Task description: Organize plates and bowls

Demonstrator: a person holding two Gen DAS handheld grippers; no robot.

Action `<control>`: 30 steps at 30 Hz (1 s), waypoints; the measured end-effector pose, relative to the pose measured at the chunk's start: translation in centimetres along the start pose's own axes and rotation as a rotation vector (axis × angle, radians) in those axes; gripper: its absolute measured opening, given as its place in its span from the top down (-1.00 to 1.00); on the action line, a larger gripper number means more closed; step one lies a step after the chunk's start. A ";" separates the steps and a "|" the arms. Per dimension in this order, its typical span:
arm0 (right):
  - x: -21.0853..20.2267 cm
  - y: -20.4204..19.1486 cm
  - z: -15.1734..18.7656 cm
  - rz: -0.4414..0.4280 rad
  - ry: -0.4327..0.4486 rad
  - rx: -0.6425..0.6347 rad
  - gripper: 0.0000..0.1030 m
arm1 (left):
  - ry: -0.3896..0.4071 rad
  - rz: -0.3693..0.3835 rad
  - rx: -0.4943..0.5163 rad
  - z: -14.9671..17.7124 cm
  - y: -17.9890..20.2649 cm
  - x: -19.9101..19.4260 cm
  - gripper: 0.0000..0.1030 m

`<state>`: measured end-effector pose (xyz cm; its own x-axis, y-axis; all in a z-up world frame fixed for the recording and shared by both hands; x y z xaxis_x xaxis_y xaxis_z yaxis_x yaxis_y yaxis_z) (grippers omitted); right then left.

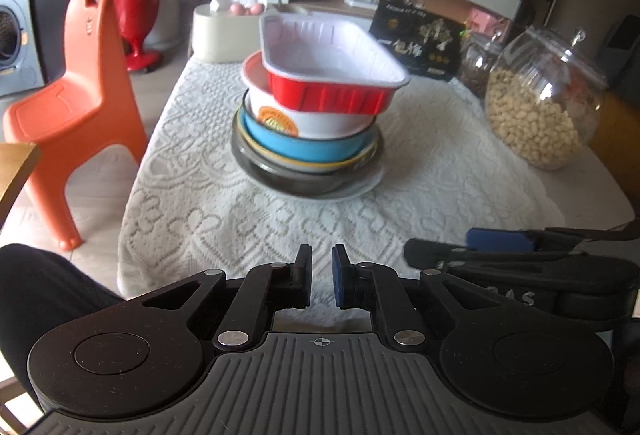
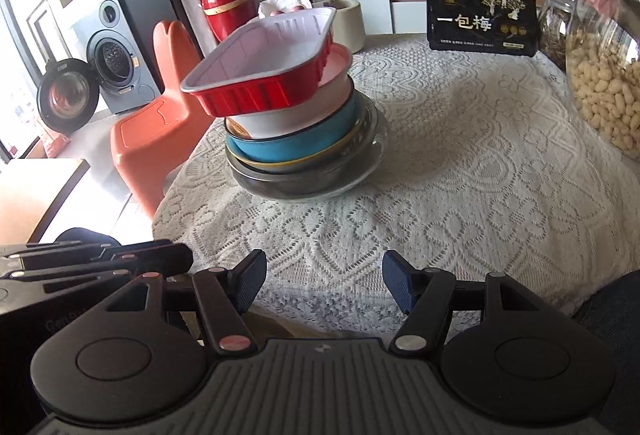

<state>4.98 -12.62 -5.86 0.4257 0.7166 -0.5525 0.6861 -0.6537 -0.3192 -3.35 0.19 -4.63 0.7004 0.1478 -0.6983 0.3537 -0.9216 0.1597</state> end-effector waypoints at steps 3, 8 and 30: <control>-0.1 -0.1 0.0 -0.008 0.003 -0.001 -0.26 | 0.010 0.002 0.004 -0.1 0.2 -0.2 0.77; -0.2 0.1 -0.1 -0.011 0.004 0.006 -0.26 | 0.008 0.006 0.009 -0.2 0.4 -0.2 0.77; 0.0 0.1 -0.1 -0.015 -0.001 0.008 -0.26 | 0.013 0.015 0.015 -0.3 0.5 0.0 0.77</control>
<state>5.09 -12.64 -5.87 0.4148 0.7259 -0.5487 0.6875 -0.6450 -0.3335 -3.01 -0.21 -4.31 0.7136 0.1390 -0.6866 0.3344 -0.9288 0.1595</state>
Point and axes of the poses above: each gripper's, at about its wrist camera, not at the fingertips, and x roughly the way its jaws point, y to its right, z to its underside, the point moved 4 cm from there along x, roughly the way its jaws point
